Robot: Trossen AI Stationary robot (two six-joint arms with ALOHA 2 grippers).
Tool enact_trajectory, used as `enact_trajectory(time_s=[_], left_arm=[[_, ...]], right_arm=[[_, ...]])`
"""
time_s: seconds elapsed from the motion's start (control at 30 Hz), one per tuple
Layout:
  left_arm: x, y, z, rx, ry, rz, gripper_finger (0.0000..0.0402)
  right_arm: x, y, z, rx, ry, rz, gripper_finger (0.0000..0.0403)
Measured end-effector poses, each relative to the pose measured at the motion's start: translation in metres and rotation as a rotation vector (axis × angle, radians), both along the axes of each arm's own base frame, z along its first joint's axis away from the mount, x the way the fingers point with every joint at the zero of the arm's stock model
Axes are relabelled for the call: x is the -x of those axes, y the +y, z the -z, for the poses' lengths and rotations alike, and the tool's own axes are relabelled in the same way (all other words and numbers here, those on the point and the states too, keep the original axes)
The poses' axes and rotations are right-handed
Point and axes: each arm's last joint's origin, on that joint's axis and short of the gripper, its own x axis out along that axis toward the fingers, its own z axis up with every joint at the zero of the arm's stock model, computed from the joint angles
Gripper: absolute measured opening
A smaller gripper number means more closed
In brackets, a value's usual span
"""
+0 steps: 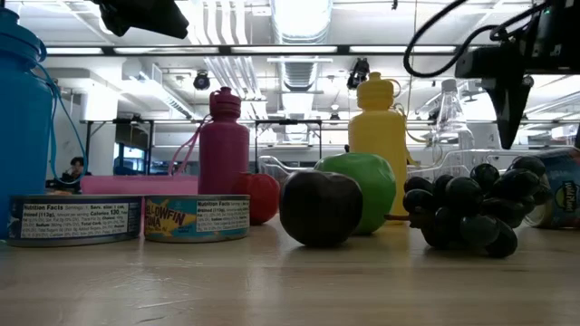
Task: Pick & Place Food Item
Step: Put the blue and pink tuna can into the left transparent bin
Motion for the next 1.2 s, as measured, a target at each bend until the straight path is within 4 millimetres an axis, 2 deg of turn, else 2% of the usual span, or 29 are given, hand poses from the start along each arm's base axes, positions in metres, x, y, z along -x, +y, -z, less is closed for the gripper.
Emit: enact_trajectory(time_s=[0.3,0.63,1.2], left_arm=[[0.000,0.000,0.000,0.000,0.000,0.000,0.0123],[0.000,0.000,0.000,0.000,0.000,0.000,0.0123],[0.000,0.000,0.000,-0.002,0.003,0.000,0.0124]], right_arm=[[-0.007,-0.005,0.019,0.030,0.052,0.036,0.0353],[-0.015,-0.002,0.038,0.065,0.100,0.067,0.0347],[-0.017,-0.001,0.034,0.049,0.074,0.064,0.0233]])
